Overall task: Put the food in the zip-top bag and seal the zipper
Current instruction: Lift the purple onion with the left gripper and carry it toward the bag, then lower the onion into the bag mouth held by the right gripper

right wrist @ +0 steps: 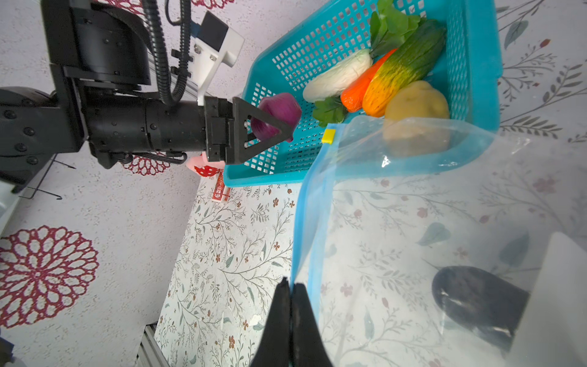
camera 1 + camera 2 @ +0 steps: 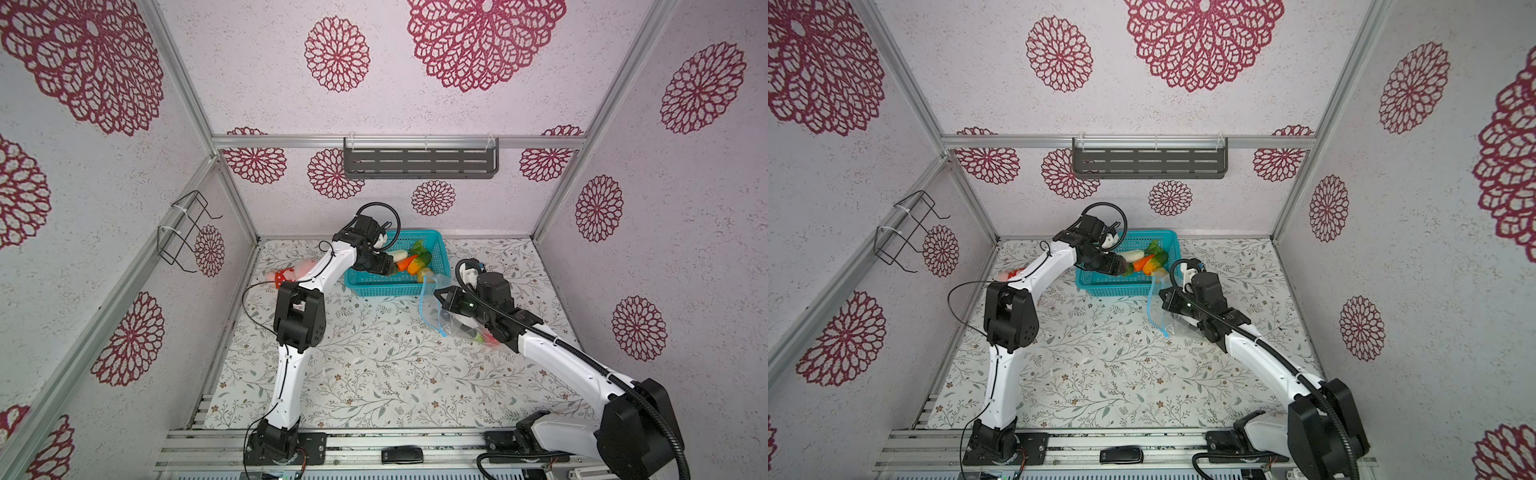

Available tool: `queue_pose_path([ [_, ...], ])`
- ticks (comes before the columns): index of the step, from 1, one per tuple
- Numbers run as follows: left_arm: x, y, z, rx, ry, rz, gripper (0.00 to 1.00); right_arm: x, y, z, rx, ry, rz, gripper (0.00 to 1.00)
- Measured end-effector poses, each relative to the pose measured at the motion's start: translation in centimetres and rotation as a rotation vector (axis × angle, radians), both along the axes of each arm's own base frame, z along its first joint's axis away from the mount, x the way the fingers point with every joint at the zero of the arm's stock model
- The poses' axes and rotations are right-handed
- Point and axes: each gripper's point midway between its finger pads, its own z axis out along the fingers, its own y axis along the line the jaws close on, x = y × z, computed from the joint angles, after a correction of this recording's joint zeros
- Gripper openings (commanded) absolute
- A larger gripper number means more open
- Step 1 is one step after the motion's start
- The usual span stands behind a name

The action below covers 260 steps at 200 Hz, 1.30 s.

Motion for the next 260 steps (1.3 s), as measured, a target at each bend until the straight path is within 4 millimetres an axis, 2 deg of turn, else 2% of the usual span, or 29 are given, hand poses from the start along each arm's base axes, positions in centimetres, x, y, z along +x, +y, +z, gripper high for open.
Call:
queue_pose_path([
  [34, -3.0, -0.4, 2.5, -0.022, -0.003, -0.011, 0.43, 0.0, 0.0, 0.0, -0.001, -0.001, 0.0, 0.0],
  [54, -5.0, -0.9, 4.9, -0.043, -0.032, -0.025, 0.43, 0.0, 0.0, 0.0, -0.001, -0.001, 0.0, 0.0],
  [90, -8.4, -2.1, 10.7, -0.119, -0.121, -0.074, 0.43, 0.1, 0.0, 0.1, 0.003, -0.006, -0.001, 0.0],
  [109, -10.5, -3.2, 12.3, -0.156, -0.134, -0.12, 0.43, 0.2, 0.0, 0.4, 0.008, -0.016, -0.001, 0.0],
  [131, -13.3, -5.1, 12.2, -0.189, -0.105, -0.187, 0.43, 0.1, 0.0, 1.4, 0.022, -0.043, -0.001, 0.0],
  [160, -16.5, -7.2, 10.2, -0.223, -0.016, -0.256, 0.43, -0.2, -0.1, 3.1, 0.046, -0.09, 0.001, 0.0],
  [176, -17.6, -7.9, 9.2, -0.242, 0.027, -0.272, 0.43, -0.4, -0.2, 3.3, 0.055, -0.105, 0.004, 0.0],
  [217, -18.3, -8.7, 8.4, -0.305, 0.072, -0.279, 0.43, -0.9, -0.2, 2.4, 0.056, -0.088, 0.015, 0.0],
  [260, -18.5, -9.7, 9.4, -0.373, 0.066, -0.294, 0.43, -1.1, -0.3, 3.0, 0.067, -0.099, 0.012, 0.0],
])
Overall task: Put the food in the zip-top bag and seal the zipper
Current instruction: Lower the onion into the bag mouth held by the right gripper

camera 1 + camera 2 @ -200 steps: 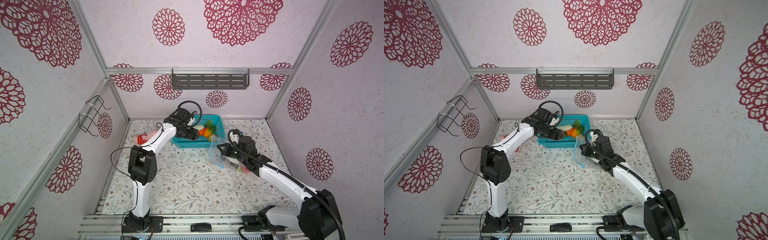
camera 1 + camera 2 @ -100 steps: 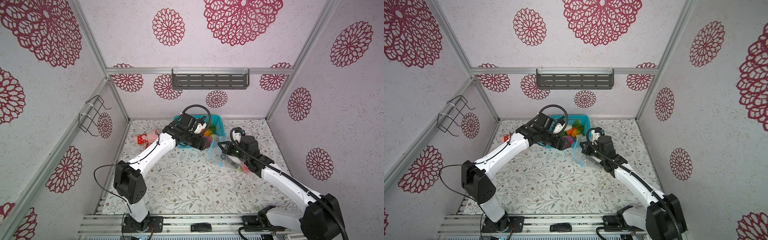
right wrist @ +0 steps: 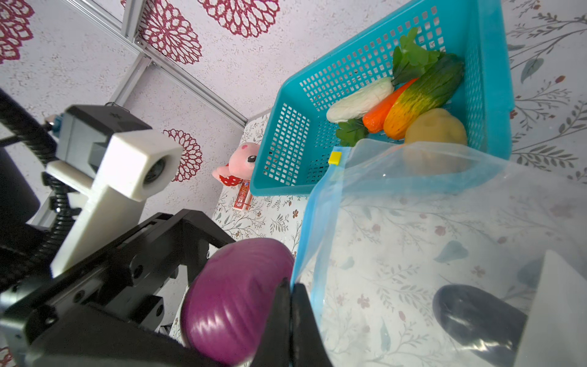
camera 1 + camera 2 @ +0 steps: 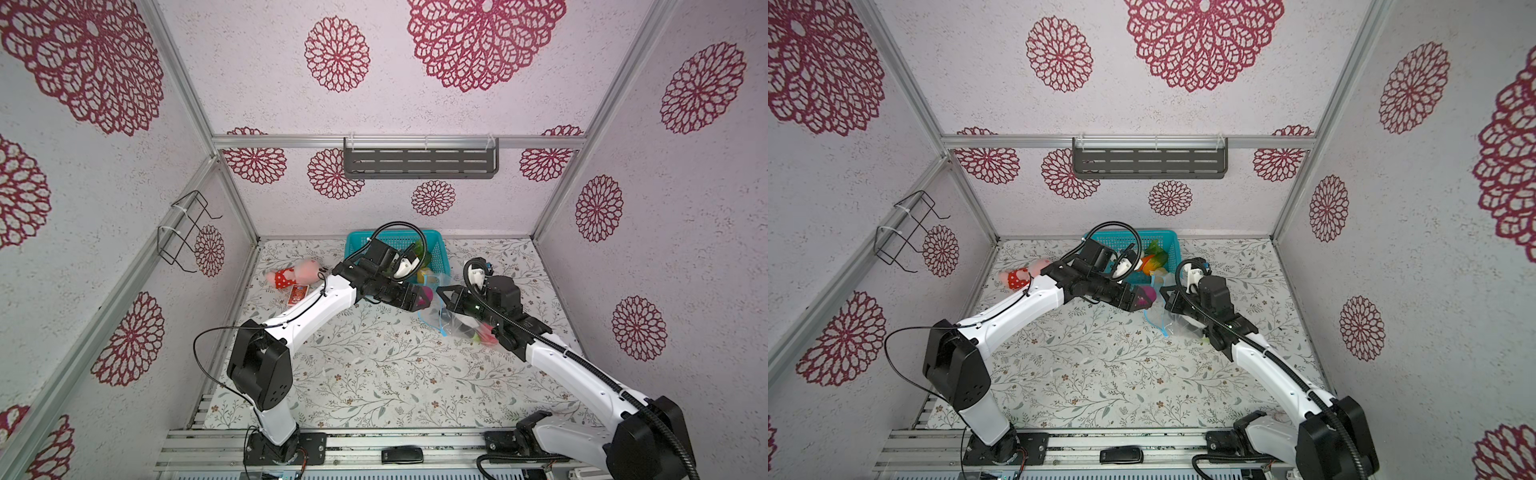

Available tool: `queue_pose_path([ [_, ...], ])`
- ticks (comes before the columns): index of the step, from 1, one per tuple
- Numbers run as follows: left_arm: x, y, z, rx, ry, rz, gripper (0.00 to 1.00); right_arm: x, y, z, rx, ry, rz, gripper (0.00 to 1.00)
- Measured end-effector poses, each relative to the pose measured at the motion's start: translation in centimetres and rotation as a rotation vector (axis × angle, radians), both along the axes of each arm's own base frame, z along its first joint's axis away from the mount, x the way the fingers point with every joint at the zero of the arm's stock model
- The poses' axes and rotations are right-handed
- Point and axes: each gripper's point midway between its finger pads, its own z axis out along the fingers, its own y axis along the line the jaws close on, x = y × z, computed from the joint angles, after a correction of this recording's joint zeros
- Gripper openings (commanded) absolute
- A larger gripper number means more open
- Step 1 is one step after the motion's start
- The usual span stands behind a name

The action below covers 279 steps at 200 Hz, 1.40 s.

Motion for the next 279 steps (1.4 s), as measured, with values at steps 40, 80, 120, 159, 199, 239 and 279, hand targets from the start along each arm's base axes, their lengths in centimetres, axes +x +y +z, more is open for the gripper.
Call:
queue_pose_path([
  [40, -0.1, -0.7, 0.6, -0.051, 0.002, -0.015, 0.43, 0.0, 0.0, 0.2, 0.008, -0.002, -0.003, 0.0],
  [80, -0.3, -0.9, 0.1, -0.058, 0.016, -0.022, 0.43, 0.0, 0.0, 0.2, 0.008, -0.002, -0.003, 0.0],
  [120, -0.2, -0.9, -1.2, -0.04, 0.038, -0.019, 0.43, 0.0, -0.1, 0.3, 0.01, -0.005, -0.004, 0.0],
  [159, 0.0, -1.0, -2.2, -0.025, 0.054, -0.016, 0.43, 0.0, -0.1, 0.4, 0.012, -0.007, -0.004, 0.0],
  [199, 0.4, -1.1, -4.2, 0.008, 0.082, -0.007, 0.45, -0.1, -0.1, 0.9, 0.023, -0.015, -0.006, 0.0],
  [239, 0.5, -1.5, -4.8, 0.025, 0.088, -0.008, 0.49, -0.1, 0.0, 1.0, 0.028, -0.017, -0.003, 0.0],
  [279, 0.4, -2.2, -4.4, 0.026, 0.072, -0.018, 0.58, -0.2, 0.1, 0.8, 0.038, -0.014, 0.002, 0.0],
])
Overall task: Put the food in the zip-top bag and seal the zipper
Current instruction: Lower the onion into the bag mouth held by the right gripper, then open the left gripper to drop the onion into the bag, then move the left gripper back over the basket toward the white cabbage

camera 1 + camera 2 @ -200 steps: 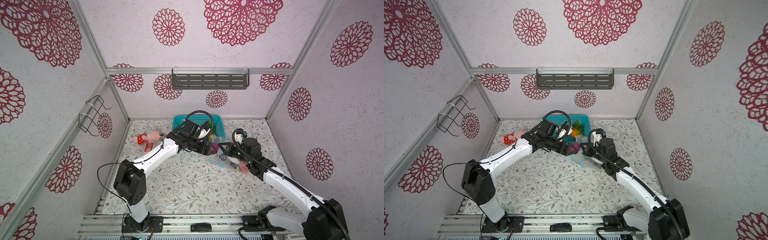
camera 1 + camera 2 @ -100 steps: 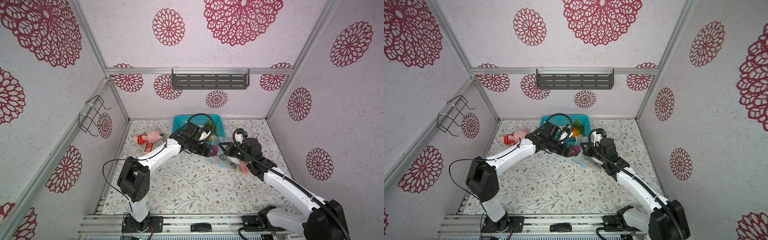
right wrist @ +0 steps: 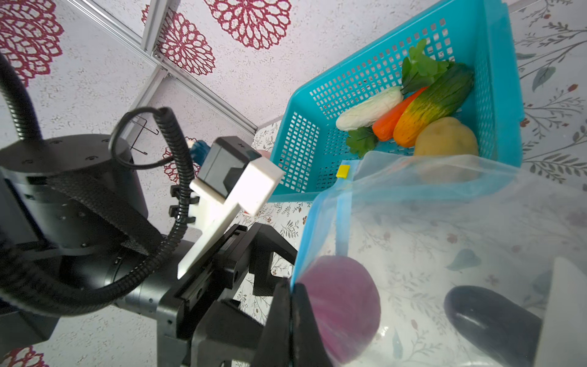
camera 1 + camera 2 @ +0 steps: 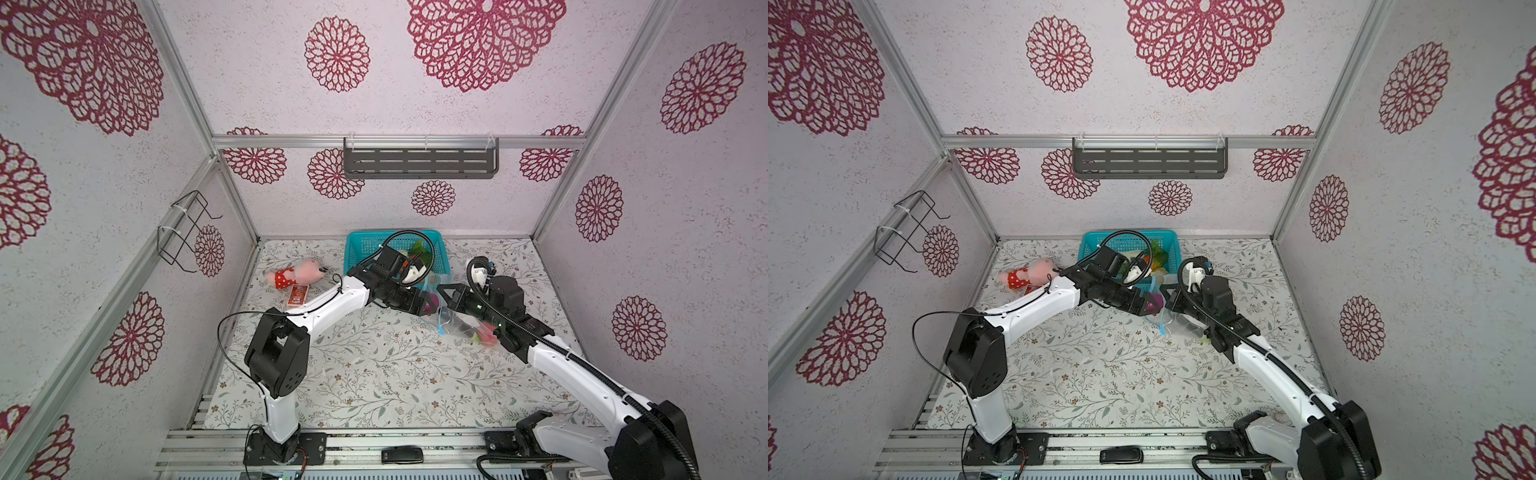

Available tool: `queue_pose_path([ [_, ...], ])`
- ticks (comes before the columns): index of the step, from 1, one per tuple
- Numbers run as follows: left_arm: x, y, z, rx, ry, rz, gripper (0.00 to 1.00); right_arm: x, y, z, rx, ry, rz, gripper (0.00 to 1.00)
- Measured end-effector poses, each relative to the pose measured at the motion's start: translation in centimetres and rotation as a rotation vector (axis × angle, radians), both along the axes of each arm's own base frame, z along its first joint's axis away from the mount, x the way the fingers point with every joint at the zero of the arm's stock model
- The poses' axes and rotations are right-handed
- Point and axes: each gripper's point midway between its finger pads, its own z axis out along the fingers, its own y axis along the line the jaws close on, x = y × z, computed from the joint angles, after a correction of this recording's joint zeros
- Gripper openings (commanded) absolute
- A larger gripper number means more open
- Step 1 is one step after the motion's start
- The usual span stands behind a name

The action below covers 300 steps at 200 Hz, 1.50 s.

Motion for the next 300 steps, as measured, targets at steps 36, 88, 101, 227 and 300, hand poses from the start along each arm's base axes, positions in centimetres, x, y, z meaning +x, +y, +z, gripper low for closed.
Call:
queue_pose_path([
  [36, -0.1, 0.1, -0.2, 0.012, -0.003, -0.002, 0.67, -0.1, 0.1, -0.3, -0.001, 0.006, 0.006, 0.0],
  [88, 0.0, 0.1, -0.1, 0.027, -0.013, 0.004, 0.78, -0.1, 0.1, -0.3, 0.0, 0.006, 0.006, 0.0],
  [101, 0.0, 0.1, -0.2, 0.031, -0.015, 0.003, 0.82, -0.2, 0.0, -0.2, 0.0, 0.005, 0.006, 0.0],
  [227, 0.1, -0.1, 0.4, 0.042, -0.055, -0.003, 0.85, -0.3, -0.1, -0.1, -0.002, 0.002, 0.006, 0.0],
  [300, 7.1, 7.4, 4.1, 0.109, -0.218, 0.18, 0.83, -0.8, -0.4, 0.7, 0.003, -0.011, 0.001, 0.0],
])
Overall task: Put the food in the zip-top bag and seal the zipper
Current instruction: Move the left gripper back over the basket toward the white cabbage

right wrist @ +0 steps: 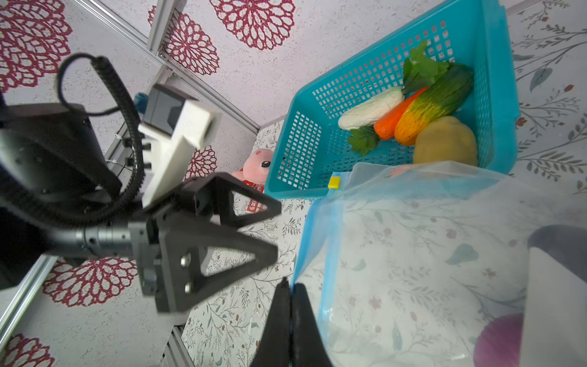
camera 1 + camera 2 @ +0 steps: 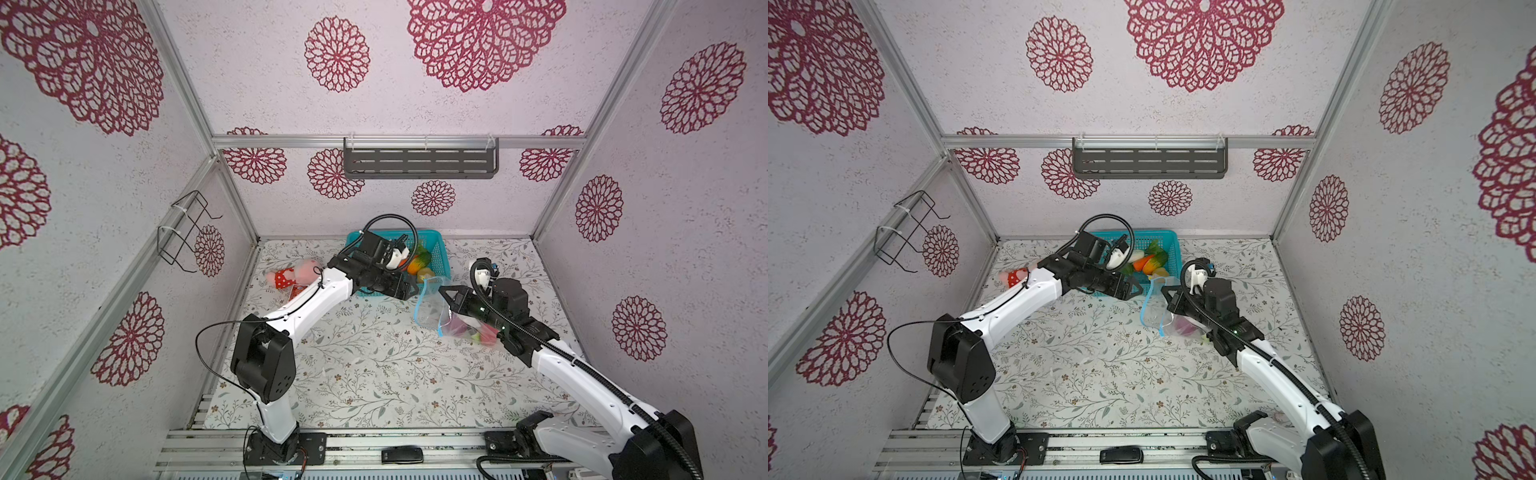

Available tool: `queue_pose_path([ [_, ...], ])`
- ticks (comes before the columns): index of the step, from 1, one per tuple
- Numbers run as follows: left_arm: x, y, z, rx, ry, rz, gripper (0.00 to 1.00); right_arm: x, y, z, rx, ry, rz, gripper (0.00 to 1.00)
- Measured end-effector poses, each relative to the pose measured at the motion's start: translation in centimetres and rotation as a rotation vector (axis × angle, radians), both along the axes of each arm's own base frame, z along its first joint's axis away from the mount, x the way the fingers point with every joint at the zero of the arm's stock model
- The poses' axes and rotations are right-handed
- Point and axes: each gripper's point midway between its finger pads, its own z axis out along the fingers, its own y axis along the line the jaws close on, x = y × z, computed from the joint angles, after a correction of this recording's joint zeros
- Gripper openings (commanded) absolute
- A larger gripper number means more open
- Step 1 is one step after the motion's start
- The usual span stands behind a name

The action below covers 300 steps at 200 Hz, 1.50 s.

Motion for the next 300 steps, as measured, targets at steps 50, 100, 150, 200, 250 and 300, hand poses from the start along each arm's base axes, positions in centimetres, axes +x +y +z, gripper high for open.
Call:
queue_pose_path([
  [50, 9.2, 4.5, 0.6, 0.096, -0.11, 0.118, 0.8, 0.1, 0.0, 0.2, 0.005, -0.01, 0.001, 0.0],
  [100, 12.6, 5.9, -6.5, 0.265, -0.066, 0.082, 0.78, 0.1, 0.0, -0.2, 0.004, -0.008, 0.0, 0.0],
  [150, 14.2, 5.9, -7.5, 0.292, -0.09, 0.042, 0.78, -0.1, -0.3, -2.1, -0.016, 0.023, -0.001, 0.0],
  [200, 14.8, 5.5, -6.6, 0.285, -0.136, 0.009, 0.78, 0.0, -0.3, -1.8, -0.012, 0.01, -0.002, 0.0],
  [250, 15.9, 5.5, -8.2, 0.285, -0.133, -0.013, 0.78, 0.1, 0.2, -2.4, -0.014, 0.032, 0.023, 0.0],
  [300, 17.1, 5.3, -7.1, 0.266, -0.173, -0.012, 0.77, 0.6, 0.9, -2.6, -0.013, 0.05, 0.046, 0.0],
])
